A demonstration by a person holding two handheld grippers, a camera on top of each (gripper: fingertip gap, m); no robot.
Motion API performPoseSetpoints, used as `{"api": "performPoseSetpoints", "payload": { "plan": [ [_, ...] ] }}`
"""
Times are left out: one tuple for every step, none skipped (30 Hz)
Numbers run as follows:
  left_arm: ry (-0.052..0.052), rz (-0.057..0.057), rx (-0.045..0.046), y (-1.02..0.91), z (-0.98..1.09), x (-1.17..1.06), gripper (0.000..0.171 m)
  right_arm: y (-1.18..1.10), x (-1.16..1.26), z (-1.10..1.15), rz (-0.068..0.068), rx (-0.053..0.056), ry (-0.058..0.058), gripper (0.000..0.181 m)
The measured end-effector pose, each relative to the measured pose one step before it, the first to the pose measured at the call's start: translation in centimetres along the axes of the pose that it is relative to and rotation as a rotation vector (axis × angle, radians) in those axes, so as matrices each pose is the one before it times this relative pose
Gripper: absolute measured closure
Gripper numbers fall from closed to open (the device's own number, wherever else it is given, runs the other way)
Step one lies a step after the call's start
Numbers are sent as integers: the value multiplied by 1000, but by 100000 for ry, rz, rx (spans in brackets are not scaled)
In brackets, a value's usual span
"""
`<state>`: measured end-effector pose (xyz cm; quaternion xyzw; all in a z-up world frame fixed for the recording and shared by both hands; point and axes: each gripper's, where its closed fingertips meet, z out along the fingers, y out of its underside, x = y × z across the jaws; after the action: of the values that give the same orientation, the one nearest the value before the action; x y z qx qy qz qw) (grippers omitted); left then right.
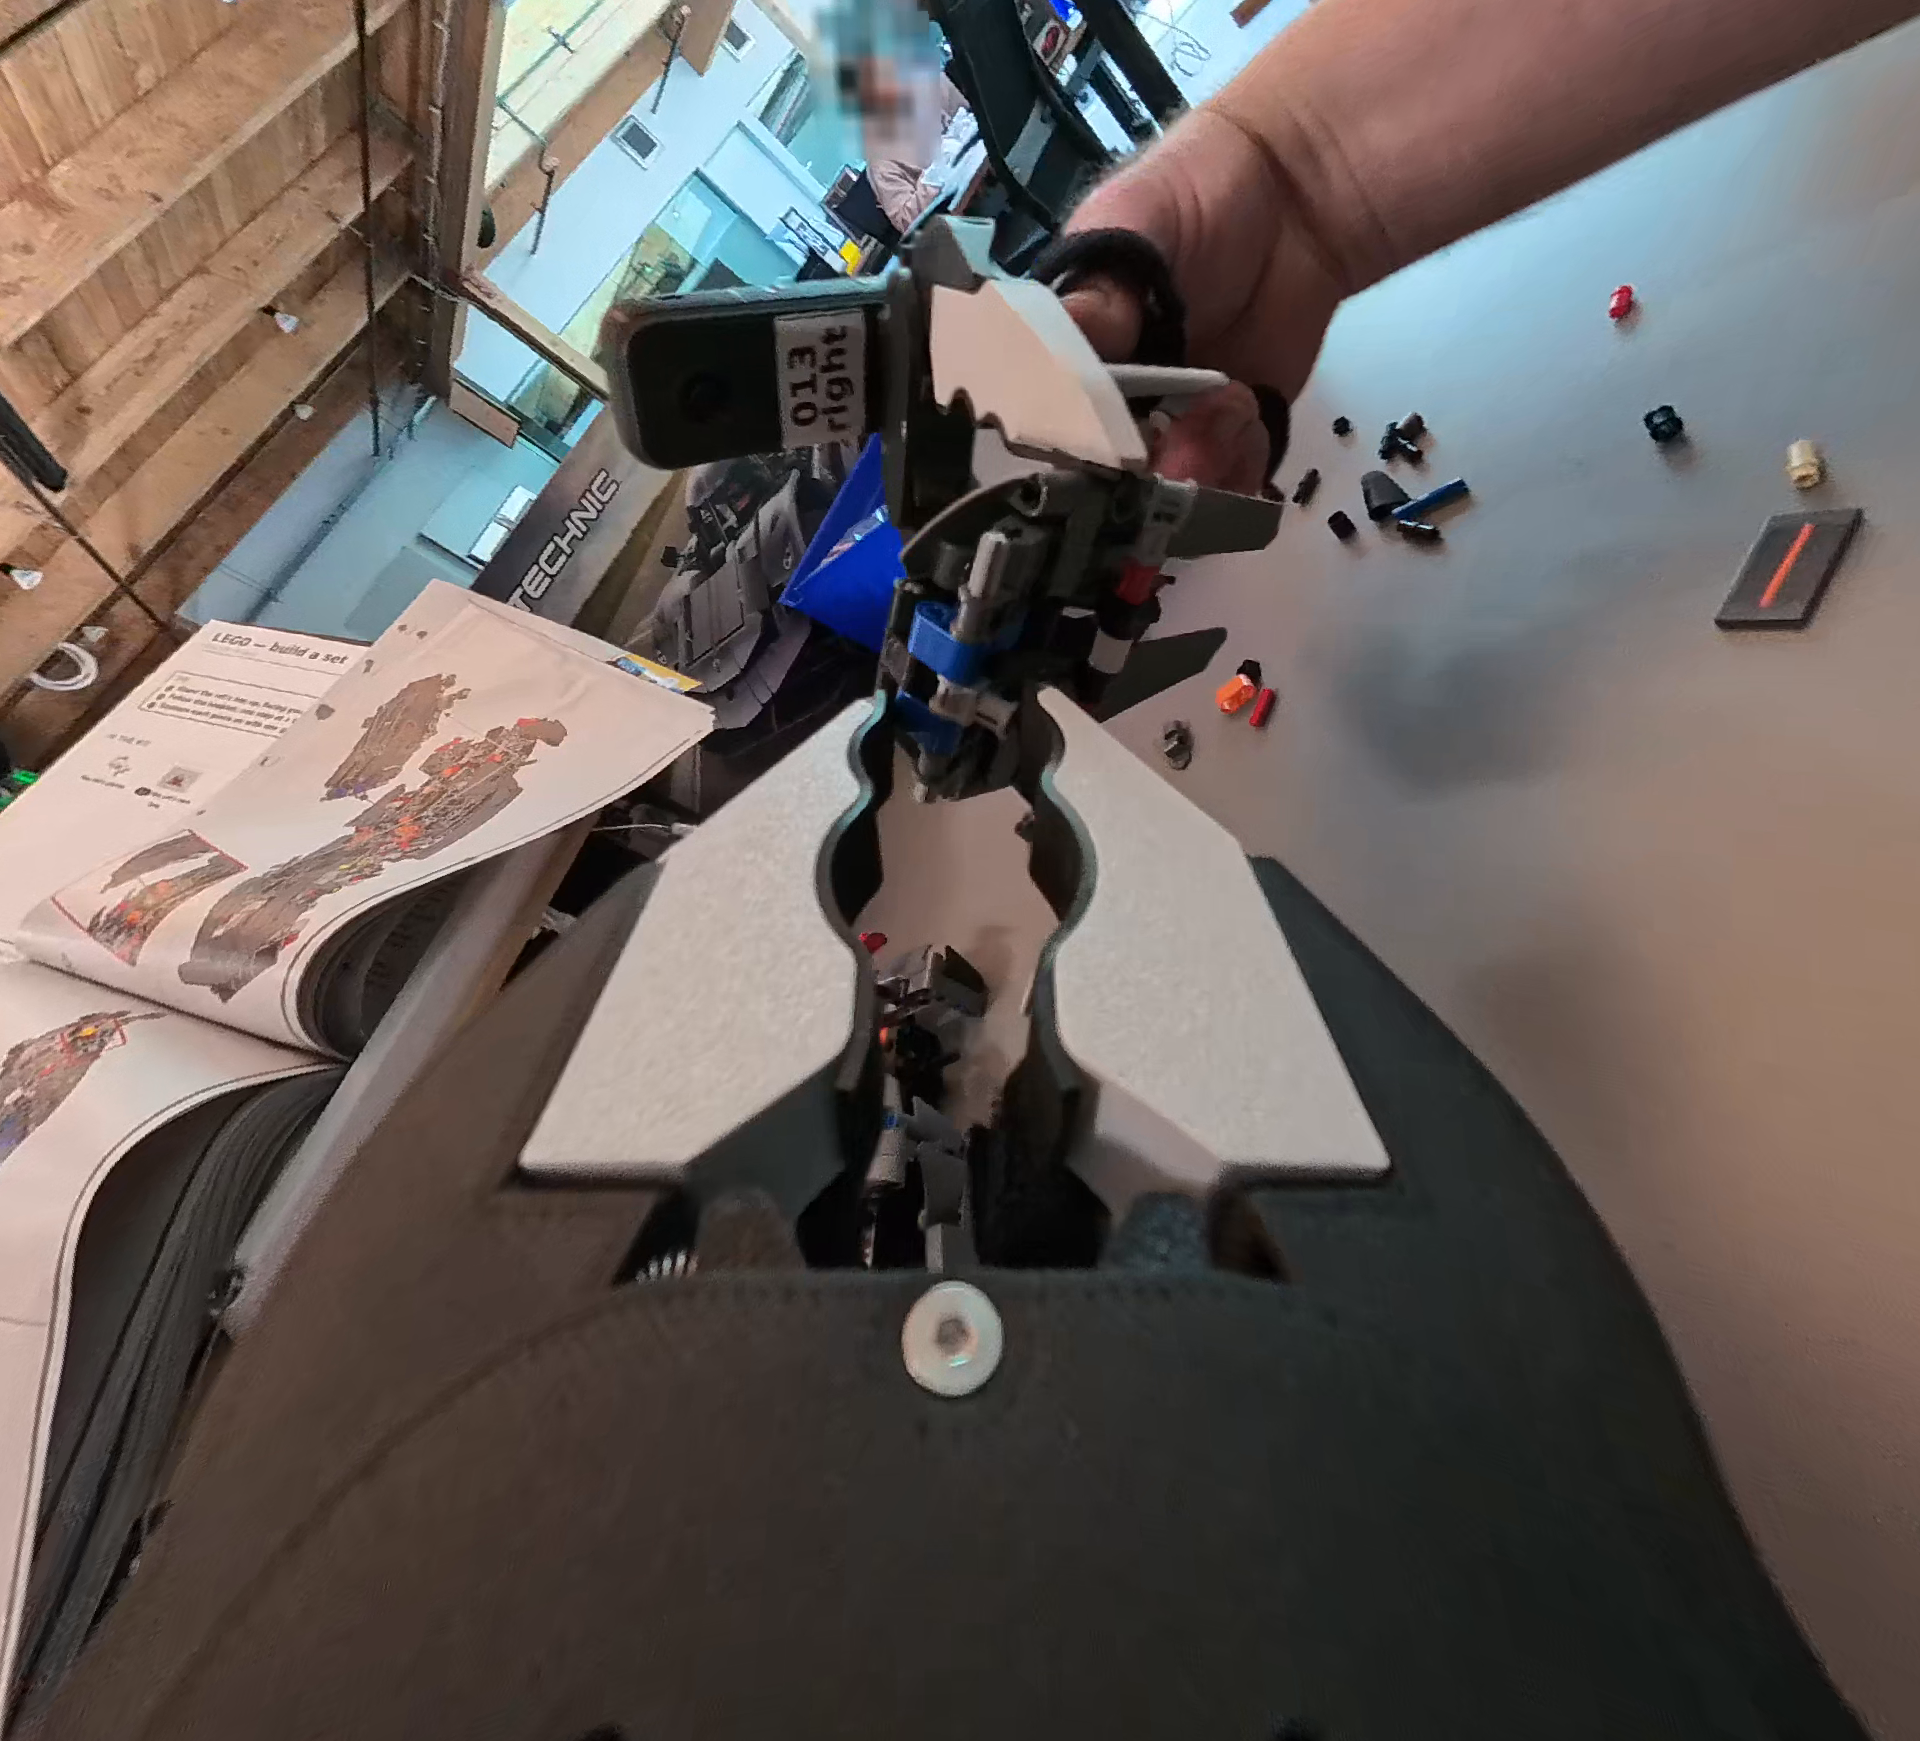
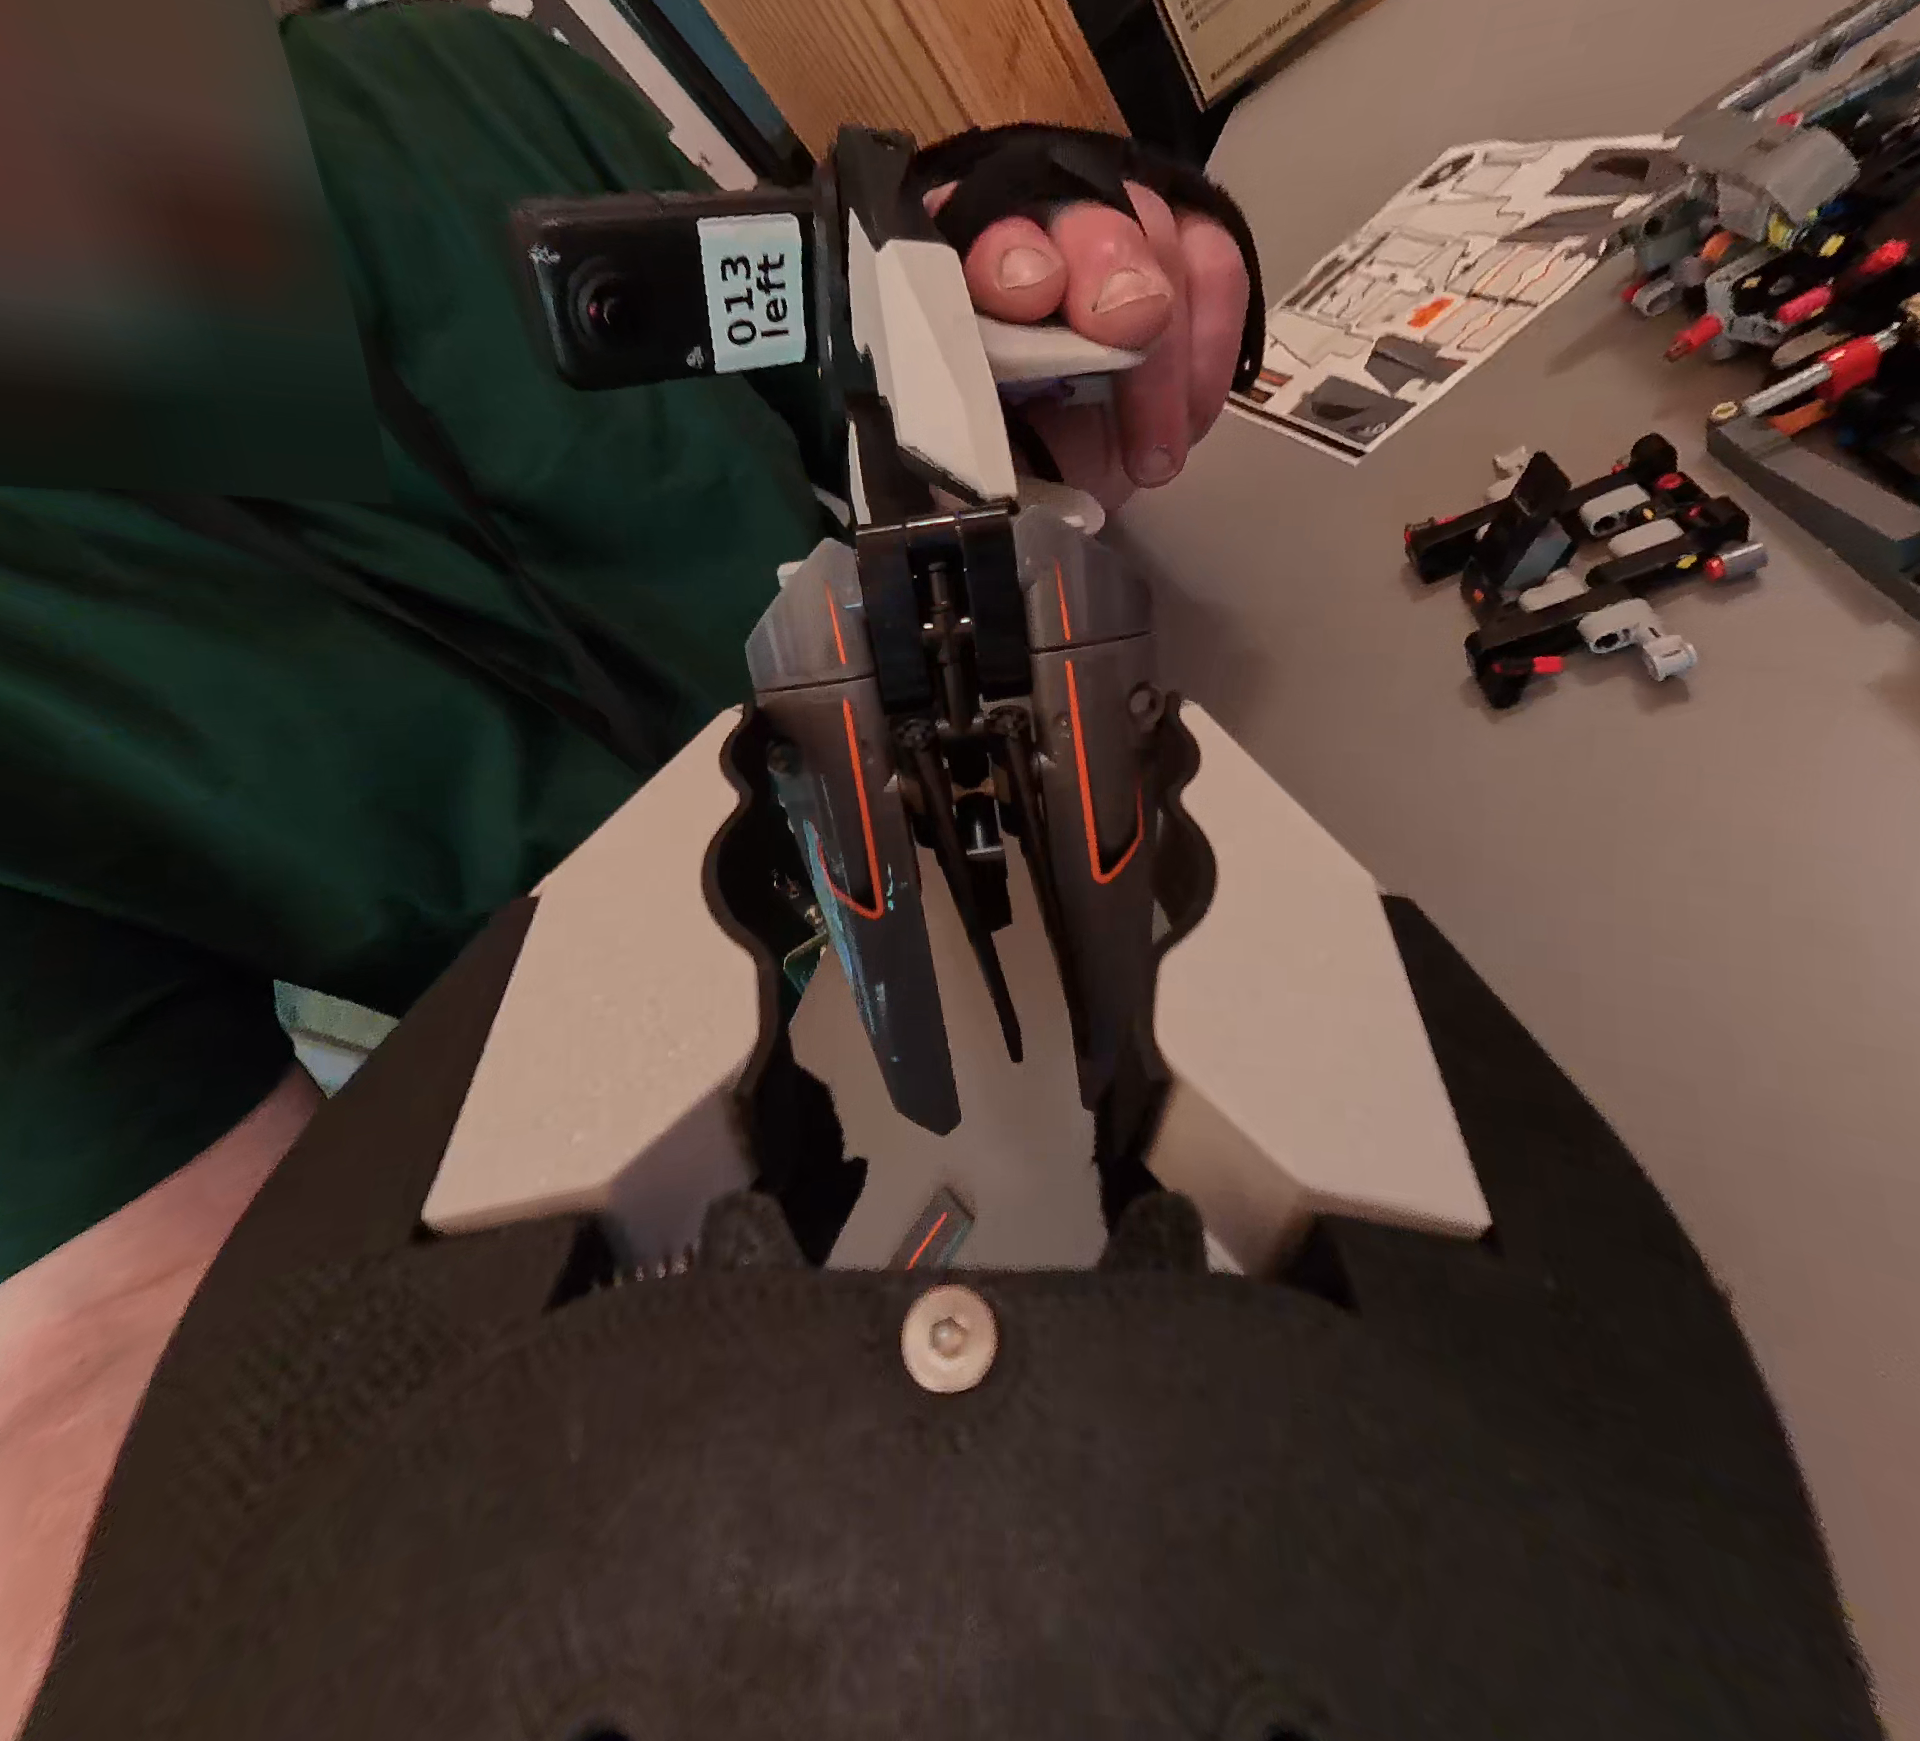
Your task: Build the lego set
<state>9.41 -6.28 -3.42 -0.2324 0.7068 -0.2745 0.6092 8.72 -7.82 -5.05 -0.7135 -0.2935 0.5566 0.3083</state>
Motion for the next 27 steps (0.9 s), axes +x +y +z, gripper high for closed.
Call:
{"api": "performPoseSetpoints", "payload": {
  "plan": [
    [1449, 131, -662, 76, 89, 229, 150, 279, 36, -12, 767, -2652, 254, 108],
    [685, 624, -408, 65, 79, 149, 150, 161, 54, -40, 762, -1821, 192, 108],
    [445, 195, -622, 95, 91, 126, 150, 167, 64, -45, 870, -1697, 159, 108],
    [988, 65, -318, 46, 79, 195, 150, 254, 14, -6, 736, -2221, -21, 108],
    [904, 112, -482, 74, 92, 196, 150, 213, 81, -13, 575, -1987, 395, 108],
    [-68, 175, -912, 132, 95, 63, 150, 68, 118, -41, 566, -1058, 601, 109],
    [11, 79, -199, 79, 68, 41, 150, 68, 52, -37, 763, -660, 43, 108],
    [470, -1188, -245, 94, 64, 37, 150, 37, 118, 1, 816, -287, 300, 108],
    [-284, -2294, -800, 175, 66, -143, 150, -173, 180, -21, 703, 1212, 720, 108],
    [-291, -1276, -239, 131, 2, -189, 150, -206, 99, -40, 605, 1783, 497, 108],
    [-379, -1117, -249, 143, 8, -185, 150, -238, 135, -77, 487, 2247, 979, 107],
    [-847, -1632, -1092, 217, 44, -240, 150, -325, 225, -92, -219, 2885, 2140, 107],
    [-847, -695, -1274, 246, 43, -200, 150, -470, 109, -107, -957, 4094, 2152, 105],
    [-357, -1145, -1034, 217, 35, -145, 150, -379, 3, -111, -880, 3572, 2213, 100],
    [-620, -1312, -1054, 237, 45, -180, 150, -170, 115, -29, -1458, 1891, 4324, 99],
    [-778, -1174, -669, 205, 36, -214, 151, -83, 222, 83, -2941, 984, 6217, 96],
    [-339, -1686, -706, 204, 37, -174, 151, -305, 124, 78, -3689, 2324, 5859, 92],
    [-134, -2062, -612, 196, 39, -178, 151, -291, 467, -36, -3268, 2026, 8588, 92],
    [-318, -2426, 51, 124, 1, -235, 152, 340, 321, 21, -3599, -2102, 8387, 96],
    [515, -2900, 827, 12, -14, -159, 152, 482, 197, 146, -2399, -2615, 7267, 100],
    [145, -1682, -128, 118, 18, -138, 152, 159, 140, 215, -321, -208, 5745, 108],
    [-739, -511, -1102, 224, 50, -169, 152, 116, 114, 378, 1326, 247, 5122, 113],
    [2, -716, 21, 37, 16, -44, 152, 132, 15, 419, 1390, 578, 3969, 116],
    [1004, -1246, 1140, -140, -25, 109, 152, -49, 186, 263, 1095, 2390, 4527, 124],
    [180, -641, 496, -62, -14, 4, 152, -57, 344, 59, 792, 2568, 4844, 136],
    [-575, -61, -239, 39, -17, -84, 152, -143, 332, -100, 1107, 3155, 3747, 138],
    [319, -1101, 552, -46, -25, -12, 153, -366, -250, -205, 1603, 4421, -1122, 143]
  ]
}}
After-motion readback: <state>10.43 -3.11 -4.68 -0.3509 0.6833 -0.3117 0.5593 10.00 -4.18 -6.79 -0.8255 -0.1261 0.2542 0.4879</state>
